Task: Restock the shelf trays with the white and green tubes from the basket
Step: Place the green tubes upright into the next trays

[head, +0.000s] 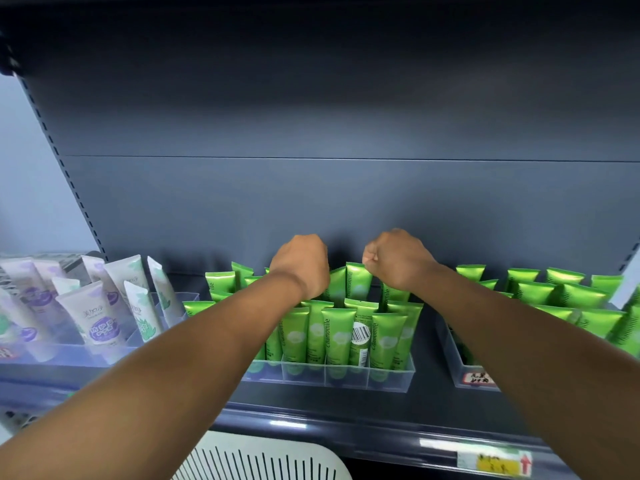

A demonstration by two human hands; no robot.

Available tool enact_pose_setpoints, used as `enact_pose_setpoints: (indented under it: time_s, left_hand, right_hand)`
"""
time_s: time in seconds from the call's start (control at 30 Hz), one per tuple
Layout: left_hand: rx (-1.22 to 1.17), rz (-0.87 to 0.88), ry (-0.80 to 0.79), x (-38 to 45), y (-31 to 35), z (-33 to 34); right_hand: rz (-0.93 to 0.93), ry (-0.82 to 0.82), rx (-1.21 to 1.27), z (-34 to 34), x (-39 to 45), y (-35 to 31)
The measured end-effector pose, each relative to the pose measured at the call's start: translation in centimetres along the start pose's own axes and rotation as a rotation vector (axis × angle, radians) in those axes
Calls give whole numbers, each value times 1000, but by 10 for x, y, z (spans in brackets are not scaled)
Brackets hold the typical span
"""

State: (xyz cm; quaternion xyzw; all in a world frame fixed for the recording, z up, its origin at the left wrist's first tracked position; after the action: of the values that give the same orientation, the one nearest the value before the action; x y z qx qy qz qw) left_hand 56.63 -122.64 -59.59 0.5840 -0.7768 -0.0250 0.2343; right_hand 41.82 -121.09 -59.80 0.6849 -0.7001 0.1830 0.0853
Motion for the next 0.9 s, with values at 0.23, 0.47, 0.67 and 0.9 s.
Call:
enact_pose_setpoints:
  time_s: [0.23,0.47,0.67,0.9]
  left_hand:
    - [-60,146,-47,2,18,7]
    - [-89,191,-75,-1,24,15]
    - [-83,176,-77,-1,23,20]
    - [-106,139,-70,1,16,21]
  right_hand:
    - [0,1,49,1,6,-3]
    - [-31,-30,83,2,5,-2]
    - [-43,-56,85,6,3,-4]
    - [-34,-75,71,5,1,-7]
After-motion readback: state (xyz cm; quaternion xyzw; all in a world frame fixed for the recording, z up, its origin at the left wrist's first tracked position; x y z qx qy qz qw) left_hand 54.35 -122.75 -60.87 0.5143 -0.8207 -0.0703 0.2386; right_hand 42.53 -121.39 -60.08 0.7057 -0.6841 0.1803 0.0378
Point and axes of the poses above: each hand's wrist, its own x-axis towards the middle knuckle, its own z-axis out of the palm, y = z × x, the point moved 6 cm from there along x, towards the middle knuckle, and after that the axes turned 12 degrees about y, right-handed, at the moved point
